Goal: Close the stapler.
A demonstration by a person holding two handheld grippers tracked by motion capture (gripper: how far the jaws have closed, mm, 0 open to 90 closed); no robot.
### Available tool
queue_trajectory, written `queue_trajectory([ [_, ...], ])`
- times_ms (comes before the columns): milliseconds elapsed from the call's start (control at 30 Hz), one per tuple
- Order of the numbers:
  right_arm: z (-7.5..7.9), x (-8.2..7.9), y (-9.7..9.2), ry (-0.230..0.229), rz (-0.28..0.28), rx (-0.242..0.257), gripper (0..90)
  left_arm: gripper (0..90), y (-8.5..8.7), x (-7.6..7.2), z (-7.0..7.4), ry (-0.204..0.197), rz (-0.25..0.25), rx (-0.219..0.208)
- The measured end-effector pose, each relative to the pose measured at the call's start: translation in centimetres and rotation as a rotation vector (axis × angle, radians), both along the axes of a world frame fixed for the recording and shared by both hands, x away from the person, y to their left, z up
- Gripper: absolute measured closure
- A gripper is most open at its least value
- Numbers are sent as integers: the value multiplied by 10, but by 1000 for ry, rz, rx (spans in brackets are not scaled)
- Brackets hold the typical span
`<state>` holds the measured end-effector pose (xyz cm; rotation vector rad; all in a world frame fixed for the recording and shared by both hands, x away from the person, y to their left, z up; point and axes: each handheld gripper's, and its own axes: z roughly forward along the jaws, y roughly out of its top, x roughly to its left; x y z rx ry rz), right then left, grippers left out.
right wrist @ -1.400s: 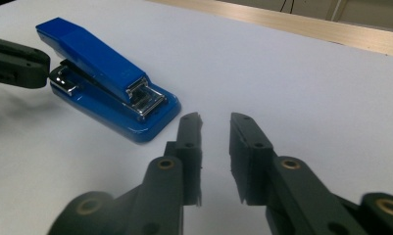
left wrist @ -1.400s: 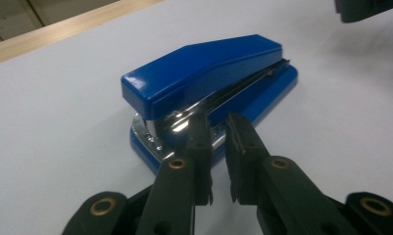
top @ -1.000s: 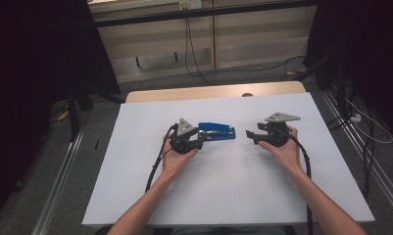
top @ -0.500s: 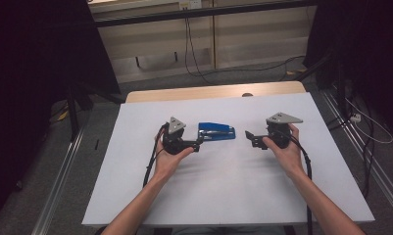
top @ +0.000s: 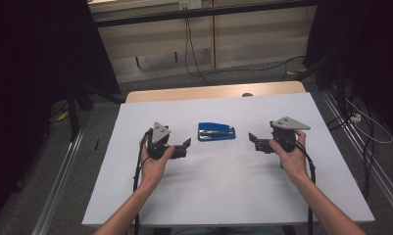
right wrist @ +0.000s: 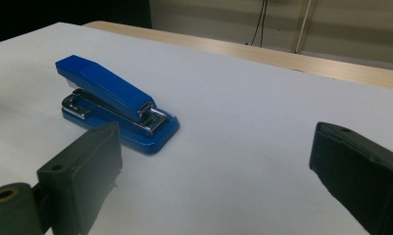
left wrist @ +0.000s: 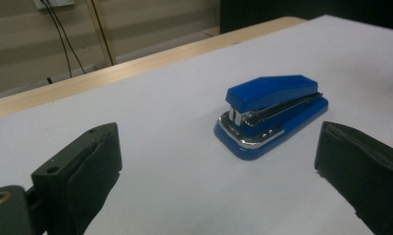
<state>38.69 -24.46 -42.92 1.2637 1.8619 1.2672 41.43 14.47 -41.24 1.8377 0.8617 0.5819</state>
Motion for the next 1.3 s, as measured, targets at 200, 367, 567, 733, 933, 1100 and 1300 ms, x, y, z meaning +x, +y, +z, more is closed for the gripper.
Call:
queue_trajectory([
  [200, 3, -13, -2, -17, -20, 1, 48, 32, 12, -12, -3, -6, 6, -3],
  [367, 0, -22, -12, -29, -54, -5, 45, 35, 21, -18, -1, -27, 24, -1],
  [567, 0, -32, -19, -38, -87, -14, 44, 35, 29, -26, 2, -40, 41, 15],
  [733, 0, -46, -28, -44, -115, -16, 38, 31, 38, -36, -1, -27, 31, 3],
  [933, 2, -60, -40, -51, -147, -26, 33, 31, 53, -41, 3, -31, 72, -1],
  [1100, 1, -74, -51, -47, -170, -36, 28, 31, 62, -47, 2, -31, 77, 13],
  [1300, -2, -89, -60, -50, -198, -31, 28, 31, 70, -60, 4, -48, 68, -12],
])
